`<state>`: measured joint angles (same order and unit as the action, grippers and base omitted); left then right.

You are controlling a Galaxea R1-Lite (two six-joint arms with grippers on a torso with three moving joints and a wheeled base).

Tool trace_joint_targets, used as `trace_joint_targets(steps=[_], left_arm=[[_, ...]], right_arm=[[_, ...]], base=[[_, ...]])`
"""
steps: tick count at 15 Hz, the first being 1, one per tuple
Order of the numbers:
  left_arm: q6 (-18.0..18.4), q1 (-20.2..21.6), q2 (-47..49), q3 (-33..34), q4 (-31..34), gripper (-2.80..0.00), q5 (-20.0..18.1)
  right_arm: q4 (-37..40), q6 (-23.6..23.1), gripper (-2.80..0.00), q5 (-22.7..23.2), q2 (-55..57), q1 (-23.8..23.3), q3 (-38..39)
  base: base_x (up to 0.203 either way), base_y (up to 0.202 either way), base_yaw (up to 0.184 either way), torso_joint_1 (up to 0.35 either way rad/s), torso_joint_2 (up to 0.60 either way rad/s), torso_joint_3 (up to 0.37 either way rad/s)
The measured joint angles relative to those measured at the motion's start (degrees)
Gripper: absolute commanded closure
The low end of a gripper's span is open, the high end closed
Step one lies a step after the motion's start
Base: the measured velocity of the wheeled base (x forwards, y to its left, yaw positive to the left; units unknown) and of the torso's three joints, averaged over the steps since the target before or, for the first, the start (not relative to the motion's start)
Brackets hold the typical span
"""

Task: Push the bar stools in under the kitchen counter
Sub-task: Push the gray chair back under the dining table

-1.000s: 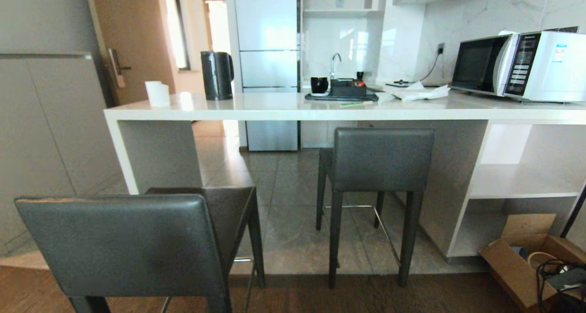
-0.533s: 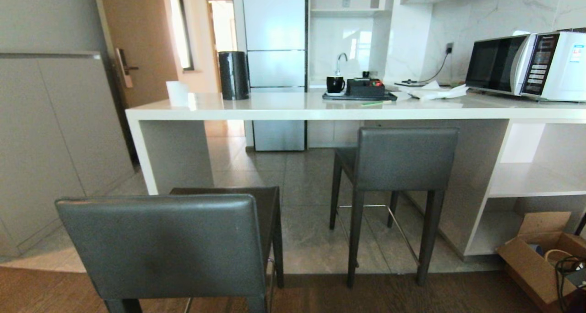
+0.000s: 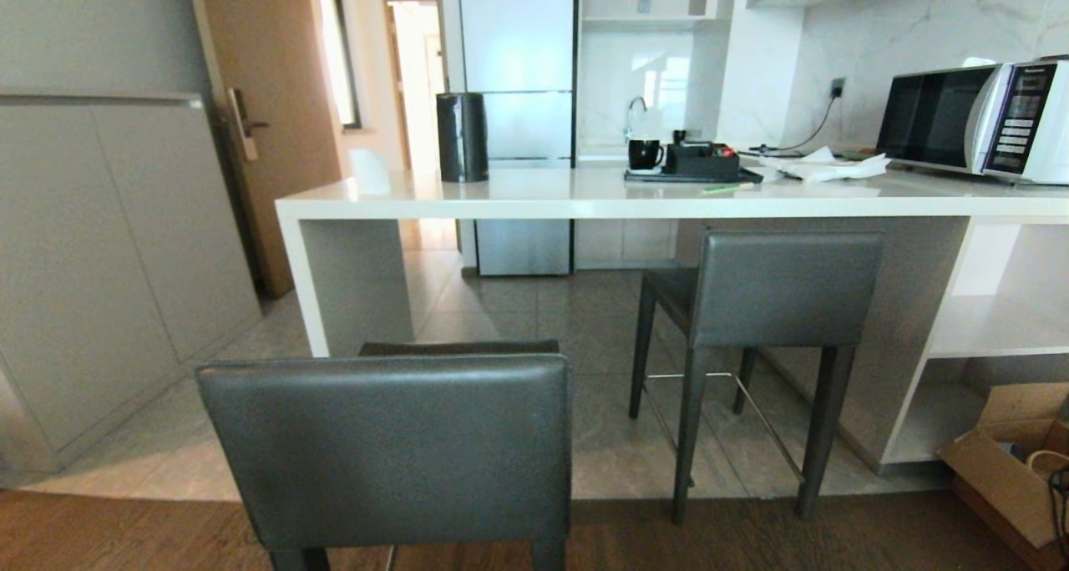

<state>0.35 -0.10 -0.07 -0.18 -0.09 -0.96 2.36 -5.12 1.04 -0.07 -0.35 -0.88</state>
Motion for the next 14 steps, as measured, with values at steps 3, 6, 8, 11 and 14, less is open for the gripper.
trace_joint_targets(steps=[3,6,8,11,14], left_arm=[[0.00,0.00,0.00,0.00,0.02,0.00,0.02],[0.00,0.00,0.00,0.00,0.05,0.00,0.02],[-0.02,0.00,0.00,0.00,0.02,0.00,0.00],[-0.35,0.00,0.00,0.02,-0.01,0.00,0.24],[-0.40,0.00,0.00,0.07,-0.34,0.00,0.28]], right_arm=[[0.00,-0.02,0.00,0.00,0.00,0.00,0.00],[0.00,0.00,0.00,0.00,0.00,0.00,0.00],[0.00,0.00,0.00,0.00,0.00,0.02,0.00],[0.00,-0.33,0.00,0.00,0.00,0.00,0.00],[-0.09,-0.31,0.00,0.00,0.00,0.02,0.00]], base=[[0.000,0.199,-0.001,0.003,0.01,0.005],[0.000,0.197,-0.003,0.004,0.00,0.001],[0.000,0.197,0.000,0.003,0.00,-0.001],[0.000,0.184,-0.003,0.000,0.00,0.002],[0.000,0.035,0.000,0.001,0.00,0.001]])
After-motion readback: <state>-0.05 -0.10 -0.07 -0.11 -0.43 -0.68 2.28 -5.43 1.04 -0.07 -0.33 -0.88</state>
